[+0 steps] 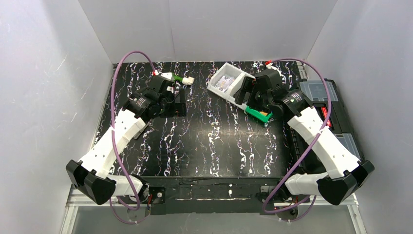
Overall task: Take the credit cards out of the card holder
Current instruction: Move the card holder to the center of the board.
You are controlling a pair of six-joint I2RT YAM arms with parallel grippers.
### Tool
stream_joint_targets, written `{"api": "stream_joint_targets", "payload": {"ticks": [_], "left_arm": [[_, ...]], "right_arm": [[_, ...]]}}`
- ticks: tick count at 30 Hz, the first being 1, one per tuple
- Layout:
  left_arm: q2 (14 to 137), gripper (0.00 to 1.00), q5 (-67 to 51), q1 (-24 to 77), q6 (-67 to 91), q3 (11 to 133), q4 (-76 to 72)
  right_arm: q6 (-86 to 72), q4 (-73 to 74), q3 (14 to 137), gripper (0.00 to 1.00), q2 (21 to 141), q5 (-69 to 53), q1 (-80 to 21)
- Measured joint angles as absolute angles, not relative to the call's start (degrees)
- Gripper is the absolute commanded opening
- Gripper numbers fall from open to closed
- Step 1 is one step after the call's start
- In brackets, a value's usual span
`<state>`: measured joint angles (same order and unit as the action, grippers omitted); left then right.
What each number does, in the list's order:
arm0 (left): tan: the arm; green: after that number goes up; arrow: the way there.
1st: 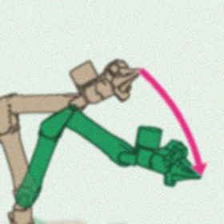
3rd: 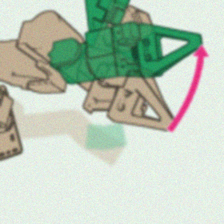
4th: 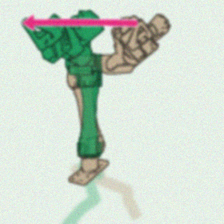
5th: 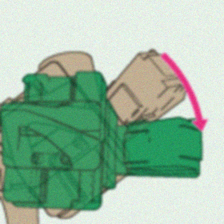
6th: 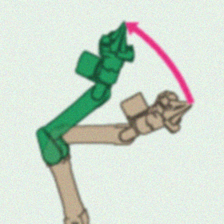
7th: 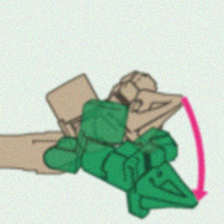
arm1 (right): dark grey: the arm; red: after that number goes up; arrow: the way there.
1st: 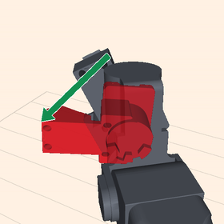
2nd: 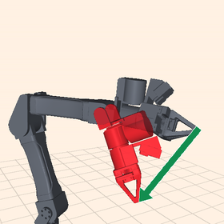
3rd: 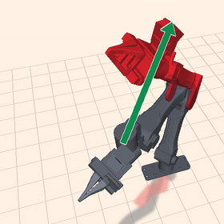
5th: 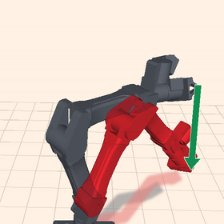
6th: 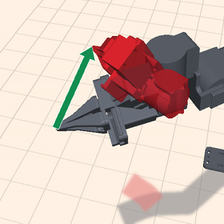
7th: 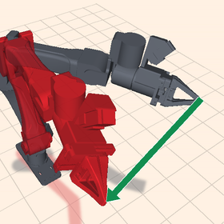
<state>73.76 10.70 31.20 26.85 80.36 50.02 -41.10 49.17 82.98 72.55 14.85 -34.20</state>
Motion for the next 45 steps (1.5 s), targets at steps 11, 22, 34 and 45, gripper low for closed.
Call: {"api": "stream_joint_targets", "payload": {"ticks": [11,22,34,45], "left_arm": [[73.8,1.0,14.9,31.2,29.2,80.5,52.1],[72.1,0.99,17.6,30.7,30.7,79.4,51.9],[77.8,0.99,22.0,17.2,37.4,79.4,56.2],[86.7,0.68,19.9,1.1,44.0,74.7,50.3]], "right_arm": [[-38.7,49.1,83.1,0.98,72.9,14.9,-34.2],[-38.3,49.0,82.5,0.98,72.6,14.9,-34.2],[-37.4,46.0,77.4,0.98,71.1,11.7,-34.2],[-37.3,44.7,73.9,0.98,70.5,7.7,-34.2]]}}
